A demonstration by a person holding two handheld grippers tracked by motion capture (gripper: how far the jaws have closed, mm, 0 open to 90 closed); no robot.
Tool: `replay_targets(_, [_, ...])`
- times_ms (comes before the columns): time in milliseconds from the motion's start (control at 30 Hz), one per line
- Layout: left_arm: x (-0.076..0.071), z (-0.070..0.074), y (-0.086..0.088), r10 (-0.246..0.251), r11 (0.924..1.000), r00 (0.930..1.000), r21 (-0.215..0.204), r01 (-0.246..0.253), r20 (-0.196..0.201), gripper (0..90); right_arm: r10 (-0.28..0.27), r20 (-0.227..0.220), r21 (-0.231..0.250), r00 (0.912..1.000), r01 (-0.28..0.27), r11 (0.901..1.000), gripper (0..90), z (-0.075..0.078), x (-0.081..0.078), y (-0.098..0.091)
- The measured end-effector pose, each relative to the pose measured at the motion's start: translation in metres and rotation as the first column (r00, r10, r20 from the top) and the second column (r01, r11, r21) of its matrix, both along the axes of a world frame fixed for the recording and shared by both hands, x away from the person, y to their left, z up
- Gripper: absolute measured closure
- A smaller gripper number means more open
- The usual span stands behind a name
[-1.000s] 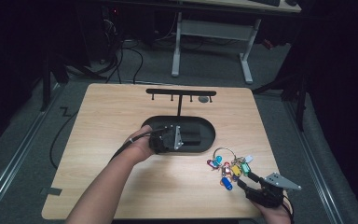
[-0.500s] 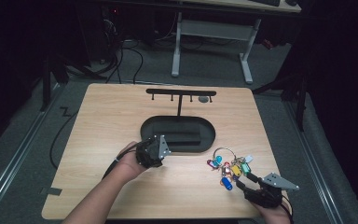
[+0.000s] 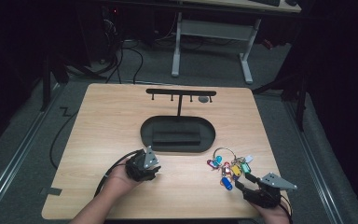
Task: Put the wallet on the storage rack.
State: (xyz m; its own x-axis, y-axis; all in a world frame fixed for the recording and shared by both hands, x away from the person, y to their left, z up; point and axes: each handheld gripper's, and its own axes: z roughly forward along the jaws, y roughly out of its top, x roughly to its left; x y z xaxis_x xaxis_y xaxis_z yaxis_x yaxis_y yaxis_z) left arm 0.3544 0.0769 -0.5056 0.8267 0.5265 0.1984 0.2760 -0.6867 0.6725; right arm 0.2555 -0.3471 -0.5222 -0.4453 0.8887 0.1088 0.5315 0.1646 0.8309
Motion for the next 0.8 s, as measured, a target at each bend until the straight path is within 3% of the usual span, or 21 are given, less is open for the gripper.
replay_targets(133, [-0.013, -0.008, 0.014, 0.026, 0.9987, 0.9986, -0.042, -0.028, -0.047, 47.1, 0.009, 0.0, -0.003, 1.0, -0.009, 1.0, 42.2, 0.0, 0.0, 0.001])
replay_targets(267, [-0.024, -0.01, 0.025, 0.042, 0.9962, 0.9968, -0.073, -0.047, -0.068, 47.1, 0.013, -0.002, -0.006, 0.9999, -0.013, 0.9999, 42.7, 0.0, 0.0, 0.002])
replay_targets(333, [-0.029, -0.01, 0.028, 0.048, 0.996, 0.9965, -0.072, -0.053, -0.069, 46.9, 0.015, -0.002, -0.006, 0.9999, -0.015, 0.9999, 43.0, 0.0, 0.0, 0.002])
replay_targets(400, [-0.042, -0.011, 0.038, 0.065, 0.9906, 0.9945, -0.115, -0.074, -0.082, 48.2, 0.016, -0.001, -0.007, 0.9999, -0.016, 0.9998, 43.4, 0.0, 0.0, 0.002])
replay_targets(567, [-0.064, -0.021, 0.046, 0.067, 0.9874, 0.9951, -0.139, -0.077, -0.073, 46.8, 0.011, -0.009, -0.005, 0.9999, -0.011, 0.9999, 44.3, -0.001, 0.001, 0.001])
replay_targets(667, [-0.07, -0.022, 0.048, 0.044, 0.9852, 0.993, -0.16, -0.061, -0.11, 44.3, 0.006, -0.013, -0.001, 0.9999, -0.006, 1.0, 47.4, -0.002, 0.002, -0.001])
replay_targets(800, [-0.069, -0.022, 0.047, 0.04, 0.9823, 0.9933, -0.178, -0.059, -0.109, 40.9, 0.005, -0.012, 0.0, 0.9999, -0.005, 1.0, 53.1, 0.0, 0.003, -0.001])
